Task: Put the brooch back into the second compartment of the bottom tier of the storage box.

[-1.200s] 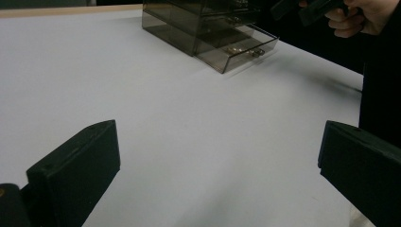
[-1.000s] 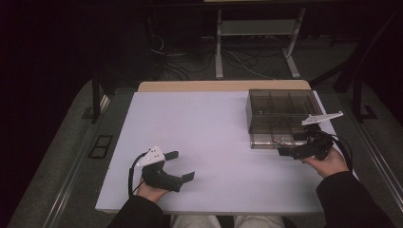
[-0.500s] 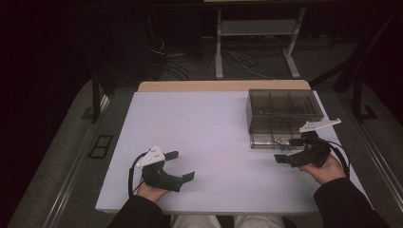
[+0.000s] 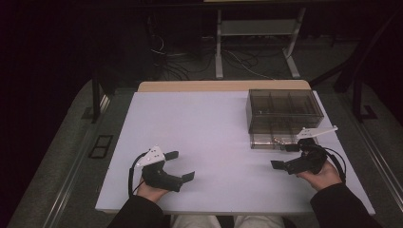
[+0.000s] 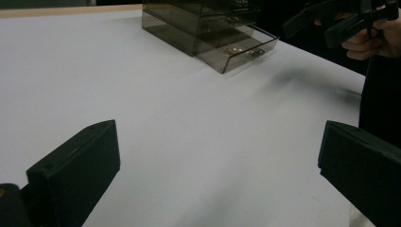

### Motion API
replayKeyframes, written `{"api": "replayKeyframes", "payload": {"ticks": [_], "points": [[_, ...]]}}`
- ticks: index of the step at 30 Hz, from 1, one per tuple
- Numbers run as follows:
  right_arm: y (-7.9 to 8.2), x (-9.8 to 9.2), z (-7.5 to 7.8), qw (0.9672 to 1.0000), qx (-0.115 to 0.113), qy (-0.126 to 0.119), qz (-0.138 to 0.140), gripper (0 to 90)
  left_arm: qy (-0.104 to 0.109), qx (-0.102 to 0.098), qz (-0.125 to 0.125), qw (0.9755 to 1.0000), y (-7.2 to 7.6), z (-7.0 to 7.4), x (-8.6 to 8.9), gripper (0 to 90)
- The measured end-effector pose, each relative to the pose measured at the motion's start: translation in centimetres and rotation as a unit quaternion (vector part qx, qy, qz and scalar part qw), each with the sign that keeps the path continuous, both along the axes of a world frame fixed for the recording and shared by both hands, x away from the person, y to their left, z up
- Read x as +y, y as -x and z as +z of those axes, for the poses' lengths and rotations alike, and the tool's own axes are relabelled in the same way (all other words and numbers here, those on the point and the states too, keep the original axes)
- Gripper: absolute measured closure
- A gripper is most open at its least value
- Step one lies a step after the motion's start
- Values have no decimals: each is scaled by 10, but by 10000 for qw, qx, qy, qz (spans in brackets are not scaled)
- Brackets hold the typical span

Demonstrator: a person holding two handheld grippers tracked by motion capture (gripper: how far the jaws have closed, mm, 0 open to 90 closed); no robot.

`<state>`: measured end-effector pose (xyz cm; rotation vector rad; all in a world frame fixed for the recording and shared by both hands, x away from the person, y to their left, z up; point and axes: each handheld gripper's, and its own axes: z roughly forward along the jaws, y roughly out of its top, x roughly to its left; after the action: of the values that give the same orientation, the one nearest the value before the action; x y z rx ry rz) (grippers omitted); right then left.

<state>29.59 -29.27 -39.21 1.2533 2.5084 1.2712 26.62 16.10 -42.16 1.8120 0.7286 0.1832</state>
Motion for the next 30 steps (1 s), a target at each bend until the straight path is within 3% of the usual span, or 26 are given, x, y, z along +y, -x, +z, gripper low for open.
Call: {"api": "replayKeyframes", "payload": {"ticks": [8,30], "points": [[7,0,-6,9999,-79,-120,-2,5,4,6,-5,10000,0,0,0,0],[22,5,-32,9995,-302,-86,-74,5,-43,30,-54,10000,0,-1,-1,0]]}}
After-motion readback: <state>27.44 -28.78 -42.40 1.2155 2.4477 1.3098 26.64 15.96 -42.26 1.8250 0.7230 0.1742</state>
